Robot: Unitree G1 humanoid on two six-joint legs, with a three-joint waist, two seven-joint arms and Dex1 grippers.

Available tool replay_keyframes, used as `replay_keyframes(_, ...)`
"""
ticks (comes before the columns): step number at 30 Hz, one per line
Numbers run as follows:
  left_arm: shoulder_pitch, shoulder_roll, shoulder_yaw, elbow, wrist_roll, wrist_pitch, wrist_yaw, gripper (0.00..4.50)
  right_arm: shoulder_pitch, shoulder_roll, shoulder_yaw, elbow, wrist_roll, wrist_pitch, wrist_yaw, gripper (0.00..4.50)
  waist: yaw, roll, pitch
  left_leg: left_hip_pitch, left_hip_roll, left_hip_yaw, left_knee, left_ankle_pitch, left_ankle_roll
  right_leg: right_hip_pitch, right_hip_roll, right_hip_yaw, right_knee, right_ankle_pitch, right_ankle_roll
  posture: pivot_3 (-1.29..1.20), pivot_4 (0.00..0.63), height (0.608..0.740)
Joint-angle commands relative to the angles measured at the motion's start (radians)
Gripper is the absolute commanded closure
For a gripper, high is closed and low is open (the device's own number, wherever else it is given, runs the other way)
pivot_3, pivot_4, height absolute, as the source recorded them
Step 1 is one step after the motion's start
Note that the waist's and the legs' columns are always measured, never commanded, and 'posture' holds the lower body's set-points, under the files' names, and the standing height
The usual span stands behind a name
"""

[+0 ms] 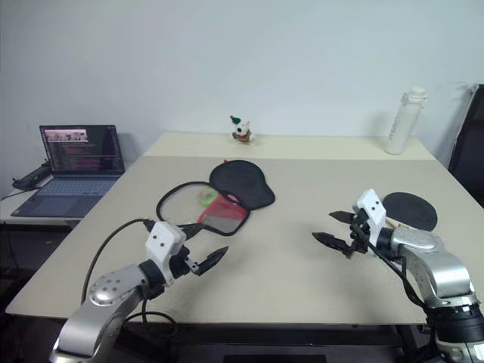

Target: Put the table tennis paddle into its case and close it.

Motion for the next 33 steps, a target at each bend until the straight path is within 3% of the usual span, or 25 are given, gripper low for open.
replay_keyframes(1, -0.032, -0.001, 0.003, 0.031, 0.012, -0.046, -0.016, 0.0, 0.03, -0.042, -0.044, -0.072, 0.037, 0.028, 0.015, 0.04, 0.001, 0.0, 0.0, 0.0, 0.0, 0.0, 0.0, 0.0, 0.0, 0.0, 0.0, 0.0, 0.0, 0.0, 0.0, 0.0, 0.15, 0.74)
replay_keyframes(7, -0.015, -0.004, 0.006, 0.048, -0.025, -0.039, -0.061, 0.0, 0.185, -0.009, 0.065, -0.223, 0.026, 0.0, 0.018, 0.04, 0.0, -0.001, -0.001, 0.0, 0.0, 0.0, 0.0, 0.0, 0.0, 0.0, 0.0, 0.0, -0.001, 0.0, 0.0, 0.0, 0.15, 0.74)
replay_keyframes(16, -0.088, 0.031, -0.005, 0.13, -0.031, -0.057, -0.17, 0.0, 0.208, 0.149, 0.17, -0.268, -0.016, -0.027, -0.102, 0.04, -0.002, -0.002, 0.0, 0.0, 0.001, 0.0, 0.001, 0.0, -0.001, -0.001, 0.002, 0.0, 0.001, 0.0, -0.001, 0.0, 0.15, 0.74)
replay_keyframes(22, -0.237, -0.006, -0.058, 0.334, 0.051, -0.112, -0.157, 0.0, 0.191, 0.196, 0.198, -0.294, -0.012, -0.015, -0.138, 0.04, 0.002, -0.002, 0.0, -0.001, 0.0, 0.0, 0.001, 0.0, 0.0, -0.001, 0.002, 0.0, 0.0, 0.001, 0.0, 0.0, 0.15, 0.74)
replay_keyframes(28, -0.462, -0.112, -0.12, 0.664, 0.134, -0.203, -0.131, 0.0, 0.166, 0.205, 0.154, -0.3, -0.003, -0.019, -0.179, 0.04, 0.003, -0.004, 0.0, -0.001, 0.0, 0.0, 0.001, 0.0, 0.0, 0.0, 0.002, 0.0, 0.0, 0.001, 0.001, 0.0, 0.15, 0.74)
replay_keyframes(33, -0.594, -0.142, -0.151, 0.909, 0.184, -0.277, -0.177, 0.0, 0.08, 0.172, 0.102, -0.327, 0.05, 0.022, -0.166, 0.04, -0.007, -0.005, 0.001, 0.0, 0.0, 0.001, 0.001, -0.001, 0.0, -0.001, 0.003, 0.001, 0.0, 0.001, 0.001, 0.0, 0.15, 0.74)
